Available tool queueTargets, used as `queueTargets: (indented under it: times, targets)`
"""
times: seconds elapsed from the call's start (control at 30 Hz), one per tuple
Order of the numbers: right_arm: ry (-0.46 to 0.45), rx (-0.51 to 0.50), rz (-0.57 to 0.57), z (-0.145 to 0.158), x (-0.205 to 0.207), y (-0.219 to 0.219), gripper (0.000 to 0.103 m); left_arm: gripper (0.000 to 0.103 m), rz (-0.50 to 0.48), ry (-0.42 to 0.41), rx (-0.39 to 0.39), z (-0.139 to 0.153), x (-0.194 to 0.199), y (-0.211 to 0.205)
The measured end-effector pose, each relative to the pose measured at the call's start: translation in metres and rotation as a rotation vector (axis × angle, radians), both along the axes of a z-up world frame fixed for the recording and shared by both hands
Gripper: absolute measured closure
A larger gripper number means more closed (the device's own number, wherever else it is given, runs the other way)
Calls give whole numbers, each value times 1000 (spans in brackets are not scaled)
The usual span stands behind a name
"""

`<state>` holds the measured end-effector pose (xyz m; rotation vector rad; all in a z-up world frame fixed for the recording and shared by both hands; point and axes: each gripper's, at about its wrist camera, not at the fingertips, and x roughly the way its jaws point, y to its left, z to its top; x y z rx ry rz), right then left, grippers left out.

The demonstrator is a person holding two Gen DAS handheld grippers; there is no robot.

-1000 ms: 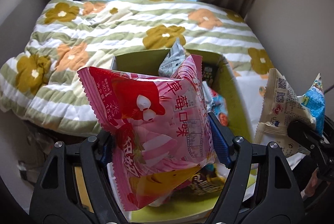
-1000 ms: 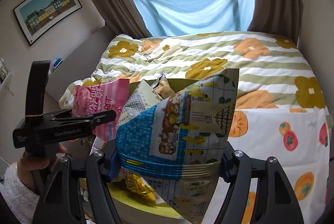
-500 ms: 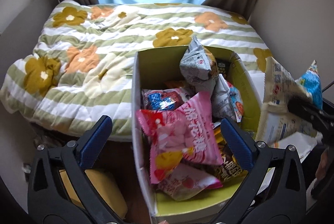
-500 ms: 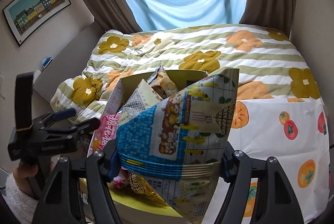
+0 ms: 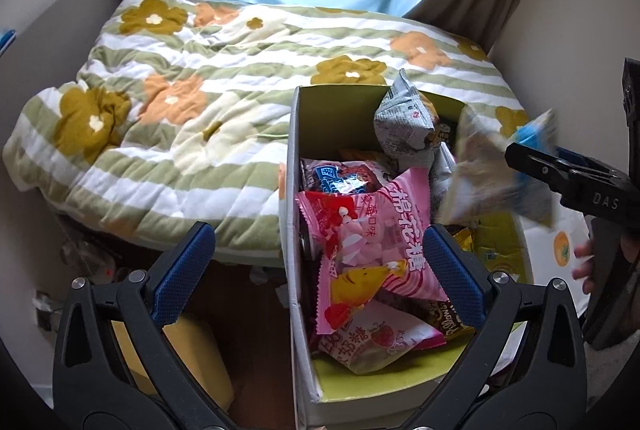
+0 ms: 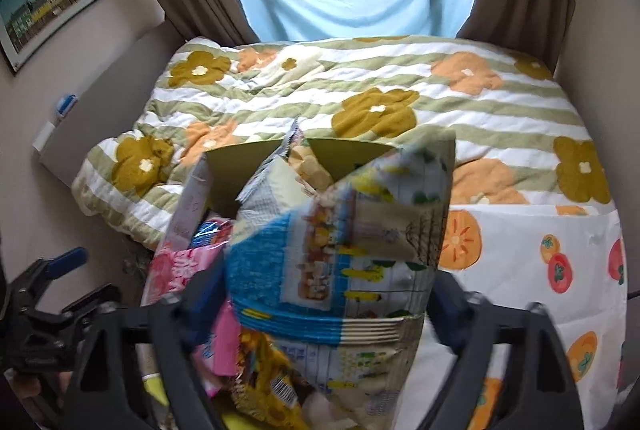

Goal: Organize snacks

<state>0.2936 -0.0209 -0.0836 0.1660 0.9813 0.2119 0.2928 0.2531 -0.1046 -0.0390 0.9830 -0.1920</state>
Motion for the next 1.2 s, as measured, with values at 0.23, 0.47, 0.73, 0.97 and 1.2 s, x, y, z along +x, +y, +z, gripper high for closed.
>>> queueTargets:
  times: [0.23, 0.47, 0.73, 0.97, 1.2]
  targets:
    - [-68, -5, -32, -6, -21, -4, 0, 0, -12, 2, 7, -10, -6, -7]
    - [-88, -4, -22, 5, -40, -6, 0, 0, -6, -19, 27, 1, -29, -19]
    - [-201, -10, -19, 50, -101, -32, 0, 0, -1, -134, 37, 45, -103, -53]
    - [-296, -82, -83, 96, -192, -75, 0, 0, 9, -249, 11, 83, -187, -90]
    - [-361, -165, -155, 115, -271, -99, 0, 0, 68, -372, 48, 102, -268, -122]
